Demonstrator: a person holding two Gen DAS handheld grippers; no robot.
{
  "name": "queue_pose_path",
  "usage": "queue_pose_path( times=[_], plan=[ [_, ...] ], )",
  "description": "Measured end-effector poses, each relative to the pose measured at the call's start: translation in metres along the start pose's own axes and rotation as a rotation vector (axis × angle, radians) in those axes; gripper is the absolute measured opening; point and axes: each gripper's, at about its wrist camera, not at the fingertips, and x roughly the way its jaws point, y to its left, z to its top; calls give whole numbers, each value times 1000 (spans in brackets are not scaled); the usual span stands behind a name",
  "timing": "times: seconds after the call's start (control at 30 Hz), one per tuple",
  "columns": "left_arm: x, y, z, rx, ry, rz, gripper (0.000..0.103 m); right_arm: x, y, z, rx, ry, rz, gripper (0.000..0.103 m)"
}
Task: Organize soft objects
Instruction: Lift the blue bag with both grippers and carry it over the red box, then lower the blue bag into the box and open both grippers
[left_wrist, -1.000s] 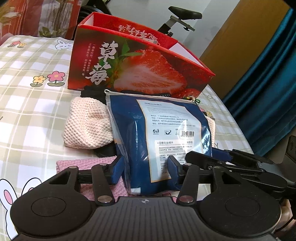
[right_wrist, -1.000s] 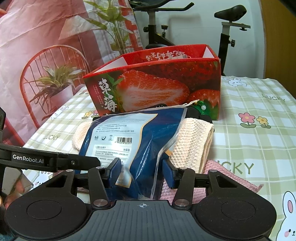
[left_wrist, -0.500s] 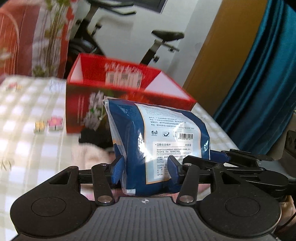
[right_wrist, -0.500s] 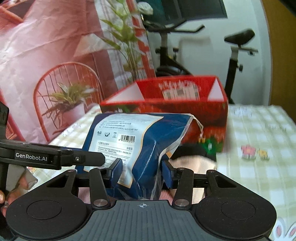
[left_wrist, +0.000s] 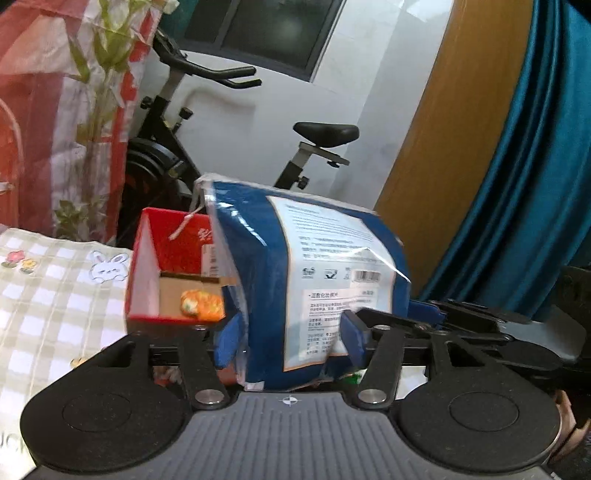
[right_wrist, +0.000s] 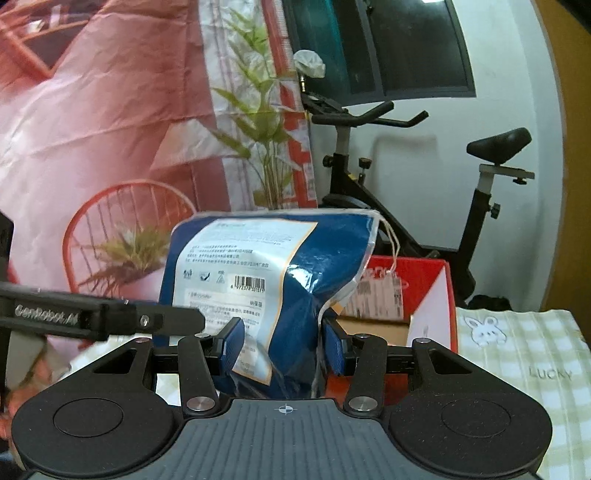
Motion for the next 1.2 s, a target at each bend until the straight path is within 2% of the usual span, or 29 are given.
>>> queue_pose_path(
  times=[0.17,0.3,0.57,0.9,1.03,1.2],
  plan=[
    [27,10,27,11,-8,18,66,45,-18,25,42,24,2,44],
    [48,22,44,-6,9,44,66,80,-30,31,69,46,-4,44],
    [82,41,47,-6,77,96,66,133,-38,27,14,122,-38,44],
    [108,54,36,-11,173,125,66,163,-49,4,74,229,-58,44],
    [110,52,33,11,185,133,66,166,-55,-2,111,249,-71,44],
    [106,45,33,74,177,173,68,161,-52,-7,77,255,-110,45]
  ],
)
